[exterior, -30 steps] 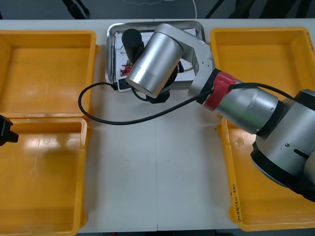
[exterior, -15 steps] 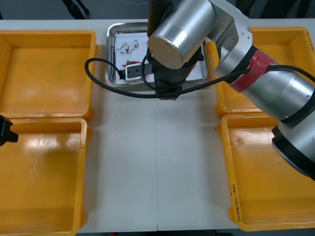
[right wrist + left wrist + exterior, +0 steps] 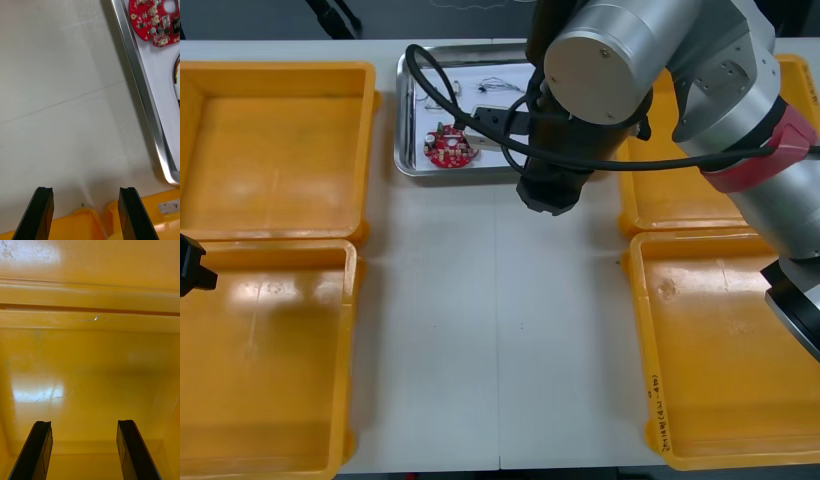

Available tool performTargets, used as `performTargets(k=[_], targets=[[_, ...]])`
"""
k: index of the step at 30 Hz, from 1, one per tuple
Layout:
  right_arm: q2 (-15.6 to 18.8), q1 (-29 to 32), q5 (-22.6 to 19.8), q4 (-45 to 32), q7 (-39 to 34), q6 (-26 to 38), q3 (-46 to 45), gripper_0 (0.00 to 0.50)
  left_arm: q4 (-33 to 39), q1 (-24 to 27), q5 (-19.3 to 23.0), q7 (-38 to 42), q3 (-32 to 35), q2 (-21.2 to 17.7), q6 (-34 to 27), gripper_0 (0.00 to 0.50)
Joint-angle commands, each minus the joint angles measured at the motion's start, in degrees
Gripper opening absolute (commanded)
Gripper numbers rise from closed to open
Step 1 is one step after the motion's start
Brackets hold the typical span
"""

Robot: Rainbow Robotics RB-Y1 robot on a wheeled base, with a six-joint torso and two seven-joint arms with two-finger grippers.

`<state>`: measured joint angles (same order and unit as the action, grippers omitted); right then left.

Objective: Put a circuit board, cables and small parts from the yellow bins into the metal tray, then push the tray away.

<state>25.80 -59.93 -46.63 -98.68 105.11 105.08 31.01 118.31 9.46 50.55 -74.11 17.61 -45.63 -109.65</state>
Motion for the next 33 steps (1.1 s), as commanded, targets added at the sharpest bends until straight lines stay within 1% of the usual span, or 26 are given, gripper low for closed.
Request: performTargets(k=[1,5,7,16,18,20,21,23,26,30,33], targets=[[3.6,4.3,-0.8,-6.3,-7.2,2.9,-4.6,0.500,1.7,-0.8,0.4,-4.8,1.7,-2.7,-0.3,0.500],[4.7,7.0,-1.4,-8.4,-11.2,4.3,-6.5,0.500,1.7,-0.8,0.4,-4.8,1.7,-2.7,-0.3,0.500],[5.9,8.7,-1.6,-10.0,-13.9,4.9,-7.5,0.500,1.7,-0.8,0.4,-4.8,1.7,-2.7,-0.3,0.500],[9.4,14.9,-2.8,-15.7,-22.6,4.9,-13.3,0.500,1.7,-0.8,0.4,-4.8,1.7,-2.7,-0.3,0.500],[10.2,16.1,-3.3,-16.7,-24.1,4.9,-14.2,0.500,1.7,-0.8,0.4,-4.8,1.7,-2.7,-0.3,0.500],[11.4,18.0,-4.7,-18.0,-26.3,4.9,-16.2,0.500,1.7,-0.8,0.4,-4.8,1.7,-2.7,-0.3,0.500],[11.6,18.5,-5.0,-18.2,-26.8,4.9,-16.9,0.500,1.7,-0.8,0.4,-4.8,1.7,-2.7,-0.3,0.500],[12.4,20.4,-7.2,-18.5,-27.7,4.9,-19.8,0.500,1.7,-0.8,0.4,-4.8,1.7,-2.7,-0.3,0.500],[13.5,22.9,-8.6,-18.5,-27.9,4.9,-23.0,0.500,1.7,-0.8,0.4,-4.8,1.7,-2.7,-0.3,0.500],[14.7,25.7,-8.7,-19.3,-28.2,4.9,-24.9,0.500,1.7,-0.8,0.4,-4.8,1.7,-2.7,-0.3,0.500],[15.8,28.7,-7.2,-21.6,-28.9,4.9,-26.5,0.500,1.7,-0.8,0.4,-4.8,1.7,-2.7,-0.3,0.500]])
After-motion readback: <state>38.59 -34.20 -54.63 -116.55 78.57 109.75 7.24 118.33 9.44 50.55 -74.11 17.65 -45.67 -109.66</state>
